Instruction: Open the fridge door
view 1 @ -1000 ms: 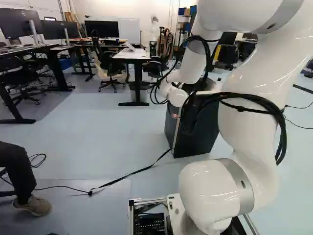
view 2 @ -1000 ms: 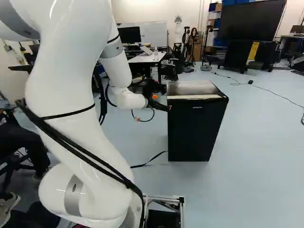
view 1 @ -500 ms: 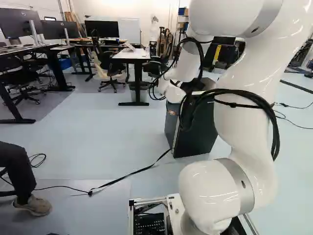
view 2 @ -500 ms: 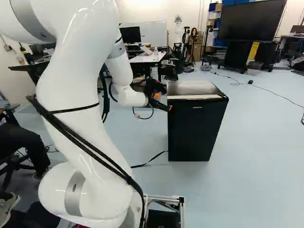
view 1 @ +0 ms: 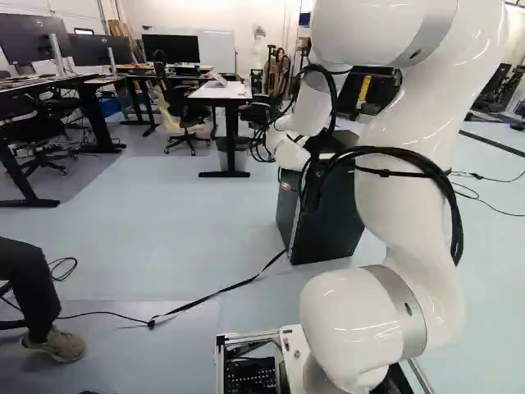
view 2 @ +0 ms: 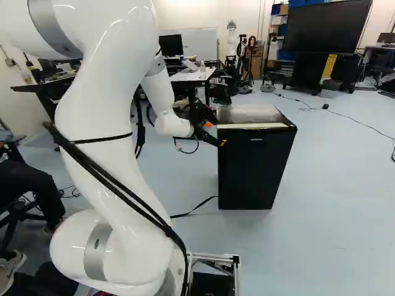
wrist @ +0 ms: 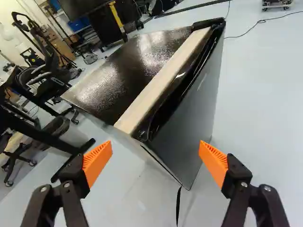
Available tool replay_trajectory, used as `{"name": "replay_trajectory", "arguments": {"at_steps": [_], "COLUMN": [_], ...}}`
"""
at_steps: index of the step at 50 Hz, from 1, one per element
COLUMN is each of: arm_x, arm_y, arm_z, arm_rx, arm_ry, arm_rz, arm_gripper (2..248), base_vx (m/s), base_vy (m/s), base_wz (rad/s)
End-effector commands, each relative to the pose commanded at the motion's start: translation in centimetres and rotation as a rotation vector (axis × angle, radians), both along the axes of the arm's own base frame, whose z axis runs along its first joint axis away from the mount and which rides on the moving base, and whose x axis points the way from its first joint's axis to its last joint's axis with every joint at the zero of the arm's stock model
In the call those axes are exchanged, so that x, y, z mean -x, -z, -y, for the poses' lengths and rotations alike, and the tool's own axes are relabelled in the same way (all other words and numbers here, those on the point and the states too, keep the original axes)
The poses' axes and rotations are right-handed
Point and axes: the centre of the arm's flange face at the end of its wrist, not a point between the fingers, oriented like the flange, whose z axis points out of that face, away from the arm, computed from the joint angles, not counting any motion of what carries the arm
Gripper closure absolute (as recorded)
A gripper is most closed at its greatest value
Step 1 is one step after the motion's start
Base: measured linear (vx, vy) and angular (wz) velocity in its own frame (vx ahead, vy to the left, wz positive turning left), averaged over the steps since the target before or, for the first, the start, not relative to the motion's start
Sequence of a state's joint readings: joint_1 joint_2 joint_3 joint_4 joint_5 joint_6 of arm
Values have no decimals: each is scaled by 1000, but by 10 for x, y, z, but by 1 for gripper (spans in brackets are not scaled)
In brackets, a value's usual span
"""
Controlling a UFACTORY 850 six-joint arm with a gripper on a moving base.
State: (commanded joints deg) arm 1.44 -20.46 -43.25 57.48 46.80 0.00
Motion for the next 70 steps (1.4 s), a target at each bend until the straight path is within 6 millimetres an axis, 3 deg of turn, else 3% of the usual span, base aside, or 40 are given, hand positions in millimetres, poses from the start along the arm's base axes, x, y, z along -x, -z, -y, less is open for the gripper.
{"name": "replay_trajectory", "arguments": {"at_steps": [70], "arm_x": [-23], "arm_y": [7], "arm_z": [6], "arm_rx": [-86], "arm_ry": [198], "arm_rz": [21], "arm_gripper": [3], "base_vx": [0], "base_vy": [0], "base_wz": [0]}}
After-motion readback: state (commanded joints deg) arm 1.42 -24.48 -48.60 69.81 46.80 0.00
